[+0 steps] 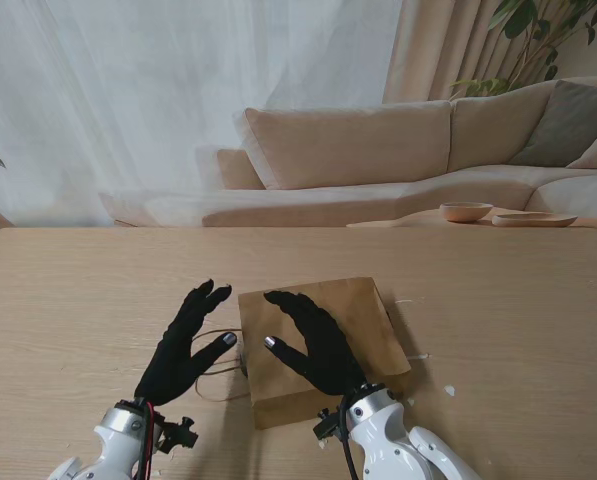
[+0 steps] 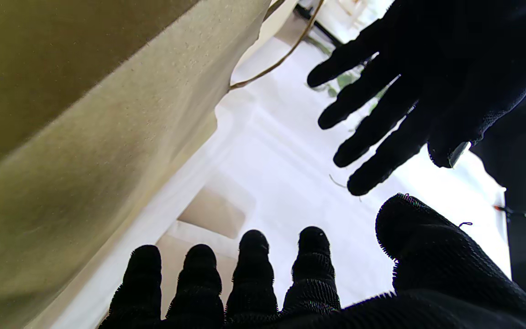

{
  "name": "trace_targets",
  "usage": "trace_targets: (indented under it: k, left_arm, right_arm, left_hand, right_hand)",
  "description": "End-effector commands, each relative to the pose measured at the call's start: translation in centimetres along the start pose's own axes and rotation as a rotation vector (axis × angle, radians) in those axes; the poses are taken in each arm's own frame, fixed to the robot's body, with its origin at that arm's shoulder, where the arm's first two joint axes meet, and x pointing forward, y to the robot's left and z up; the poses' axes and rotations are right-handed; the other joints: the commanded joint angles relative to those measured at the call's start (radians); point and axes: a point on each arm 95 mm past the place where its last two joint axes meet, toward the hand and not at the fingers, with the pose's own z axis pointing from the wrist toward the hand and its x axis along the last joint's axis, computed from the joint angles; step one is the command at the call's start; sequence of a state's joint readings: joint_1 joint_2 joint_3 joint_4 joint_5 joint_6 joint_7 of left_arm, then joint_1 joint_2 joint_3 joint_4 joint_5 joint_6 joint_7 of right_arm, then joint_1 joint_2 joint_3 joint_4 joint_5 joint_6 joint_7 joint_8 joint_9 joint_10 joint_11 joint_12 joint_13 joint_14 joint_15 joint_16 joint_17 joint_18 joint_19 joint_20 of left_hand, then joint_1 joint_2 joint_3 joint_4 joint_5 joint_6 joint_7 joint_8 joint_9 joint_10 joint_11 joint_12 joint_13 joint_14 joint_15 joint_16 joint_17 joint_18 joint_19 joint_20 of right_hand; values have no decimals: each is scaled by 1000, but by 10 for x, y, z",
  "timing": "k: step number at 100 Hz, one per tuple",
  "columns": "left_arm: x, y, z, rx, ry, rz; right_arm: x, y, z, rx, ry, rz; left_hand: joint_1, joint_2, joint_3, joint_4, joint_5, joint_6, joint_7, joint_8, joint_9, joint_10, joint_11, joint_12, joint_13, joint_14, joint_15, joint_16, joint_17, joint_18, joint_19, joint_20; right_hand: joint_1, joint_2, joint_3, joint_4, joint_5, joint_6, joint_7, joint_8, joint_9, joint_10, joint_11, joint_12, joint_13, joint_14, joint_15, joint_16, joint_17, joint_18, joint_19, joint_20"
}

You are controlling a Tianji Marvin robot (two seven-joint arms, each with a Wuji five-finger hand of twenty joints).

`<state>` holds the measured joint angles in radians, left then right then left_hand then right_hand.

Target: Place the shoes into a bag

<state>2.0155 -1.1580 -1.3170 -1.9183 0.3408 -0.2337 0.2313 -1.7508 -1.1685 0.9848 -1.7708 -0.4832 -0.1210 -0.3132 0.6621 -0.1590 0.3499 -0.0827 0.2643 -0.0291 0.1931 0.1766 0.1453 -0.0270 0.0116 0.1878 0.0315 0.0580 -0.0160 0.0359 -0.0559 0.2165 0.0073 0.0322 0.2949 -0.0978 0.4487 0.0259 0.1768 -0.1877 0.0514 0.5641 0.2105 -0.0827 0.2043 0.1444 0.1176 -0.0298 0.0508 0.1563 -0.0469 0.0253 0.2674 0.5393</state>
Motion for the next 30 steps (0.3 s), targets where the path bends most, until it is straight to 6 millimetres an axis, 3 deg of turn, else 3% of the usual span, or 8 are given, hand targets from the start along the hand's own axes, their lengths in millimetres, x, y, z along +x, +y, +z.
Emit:
trace_targets:
  k: [1,30]
  left_arm:
    - [0,3,-2,-17,-3,-7]
    - [0,4,-5,-31,6,-11]
  right_arm:
    - [4,-3,0,10,0,4]
    - [7,-4,-3,-6,-3,-9]
  left_hand:
    - [2,41,-24,4,-34,-41,13,-10,-29,-49,-18,-9,-11,-36,-14,-15,0,-31,-34,-30]
    - [12,42,-29,4,-31,-37,19,-10,-29,-38,-15,3,-11,-30,-12,-8,0,-32,-31,-30]
  right_hand:
    - [-36,39,-8,-11,-26,-50,-24,16,-25,-45,-22,-8,-25,-46,-20,-1,-16,-36,-29,-13]
    - [-36,39,-6,-11,-18,-51,-29,27,-22,-42,-13,-3,-21,-46,-16,7,-12,-33,-26,-9]
